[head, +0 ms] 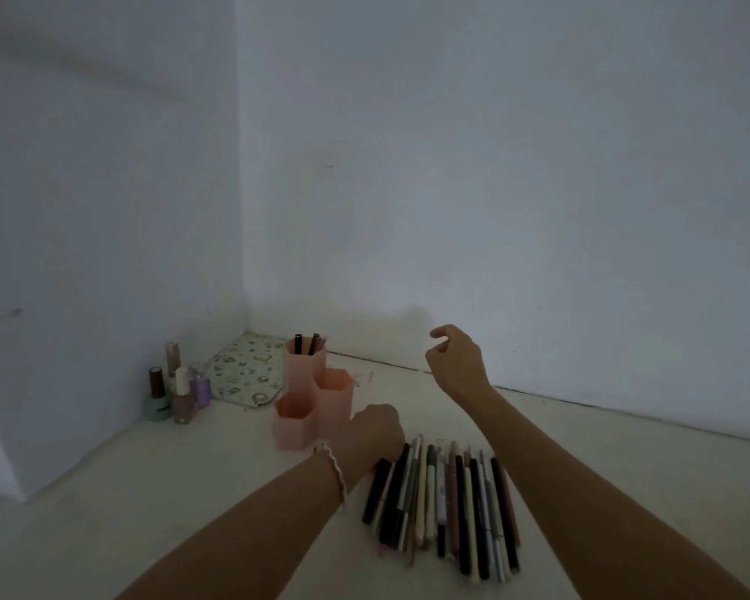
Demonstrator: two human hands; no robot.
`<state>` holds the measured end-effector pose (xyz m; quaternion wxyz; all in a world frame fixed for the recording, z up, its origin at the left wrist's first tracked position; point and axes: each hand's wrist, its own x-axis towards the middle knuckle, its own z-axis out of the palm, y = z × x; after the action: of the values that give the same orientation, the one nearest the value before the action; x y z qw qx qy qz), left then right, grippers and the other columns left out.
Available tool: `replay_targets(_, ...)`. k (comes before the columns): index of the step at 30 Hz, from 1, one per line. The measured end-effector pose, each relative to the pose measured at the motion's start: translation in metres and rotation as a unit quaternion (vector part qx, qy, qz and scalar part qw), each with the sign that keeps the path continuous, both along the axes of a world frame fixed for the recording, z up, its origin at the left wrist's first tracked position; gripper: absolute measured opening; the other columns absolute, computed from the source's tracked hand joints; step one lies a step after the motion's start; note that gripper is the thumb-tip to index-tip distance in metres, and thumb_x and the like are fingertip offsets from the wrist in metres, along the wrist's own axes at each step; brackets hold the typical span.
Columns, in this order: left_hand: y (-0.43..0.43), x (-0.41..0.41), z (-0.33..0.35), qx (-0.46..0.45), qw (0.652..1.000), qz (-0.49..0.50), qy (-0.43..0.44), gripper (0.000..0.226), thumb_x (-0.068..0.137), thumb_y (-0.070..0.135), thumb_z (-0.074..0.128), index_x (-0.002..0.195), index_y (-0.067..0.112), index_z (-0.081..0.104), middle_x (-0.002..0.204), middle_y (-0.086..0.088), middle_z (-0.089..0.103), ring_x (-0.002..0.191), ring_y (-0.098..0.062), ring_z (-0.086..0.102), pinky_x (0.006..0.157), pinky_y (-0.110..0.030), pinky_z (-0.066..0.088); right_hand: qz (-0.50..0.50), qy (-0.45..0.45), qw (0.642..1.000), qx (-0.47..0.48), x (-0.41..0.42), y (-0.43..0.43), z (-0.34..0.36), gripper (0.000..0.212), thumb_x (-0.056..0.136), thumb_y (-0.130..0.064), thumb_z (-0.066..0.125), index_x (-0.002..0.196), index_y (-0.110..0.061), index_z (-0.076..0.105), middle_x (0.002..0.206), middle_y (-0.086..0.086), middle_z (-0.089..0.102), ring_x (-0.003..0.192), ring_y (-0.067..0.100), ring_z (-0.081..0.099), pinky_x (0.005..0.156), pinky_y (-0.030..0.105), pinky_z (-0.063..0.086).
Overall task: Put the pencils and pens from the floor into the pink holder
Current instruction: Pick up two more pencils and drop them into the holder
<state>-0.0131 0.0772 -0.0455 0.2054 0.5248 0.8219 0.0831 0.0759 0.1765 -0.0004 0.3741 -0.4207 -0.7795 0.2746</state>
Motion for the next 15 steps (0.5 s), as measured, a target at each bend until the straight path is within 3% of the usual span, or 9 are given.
replay_targets(5,0.002,-0.006,-0.011,0.027,0.999,0.007,0.028,0.034,0.087,0.016,0.061,0.116,0.001,0.051,0.12,-0.014,0.058,0.109,-0.028,0.06,0.077,-0.028,0.048,0.005,-0.022,0.999,-0.023,0.01,0.004,-0.013,0.029,0.089,-0.008,0.052,0.116,-0.015,0.056,0.077,-0.005,0.058,0.06,0.009,0.055,0.05,0.021,0.04)
replay_targets(7,0.002,-0.011,0.001,0.059,0.998,0.016,-0.001,0.028,0.086,0.021,0.064,0.106,0.005,0.054,0.104,-0.009,0.062,0.101,-0.025,0.064,0.069,-0.025,0.051,0.002,-0.052,0.998,-0.03,0.011,0.005,-0.018,0.023,0.089,-0.01,0.054,0.111,-0.012,0.059,0.08,-0.003,0.059,0.062,0.011,0.056,0.052,0.021,0.041)
replay_targets(10,0.002,-0.025,0.039,0.196,0.976,0.053,-0.086,0.031,0.082,0.02,0.067,0.106,0.011,0.049,0.088,-0.002,0.055,0.089,-0.024,0.066,0.072,-0.034,0.058,0.001,-0.174,0.984,-0.044,0.004,0.002,-0.026,0.017,0.087,-0.015,0.057,0.079,-0.002,0.064,0.07,0.008,0.061,0.059,0.016,0.054,0.058,0.024,0.044)
replay_targets(12,-0.002,-0.035,0.065,0.283,0.951,0.059,-0.107,0.036,0.081,0.021,0.067,0.11,0.016,0.048,0.09,-0.003,0.058,0.082,-0.022,0.066,0.071,-0.035,0.058,0.014,-0.262,0.962,-0.069,-0.003,-0.005,-0.035,0.033,0.085,-0.024,0.06,0.059,-0.008,0.048,0.058,0.002,0.05,0.053,0.015,0.047,0.055,0.022,0.039)
replay_targets(15,-0.009,-0.046,0.086,0.376,0.916,0.067,-0.122,0.036,0.081,0.02,0.065,0.113,0.02,0.049,0.083,-0.003,0.063,0.069,-0.017,0.063,0.067,-0.033,0.055,0.014,-0.337,0.937,-0.088,-0.015,-0.016,-0.052,0.037,0.082,-0.038,0.061,0.06,-0.015,0.044,0.068,0.0,0.052,0.075,0.019,0.057,0.067,0.023,0.042)
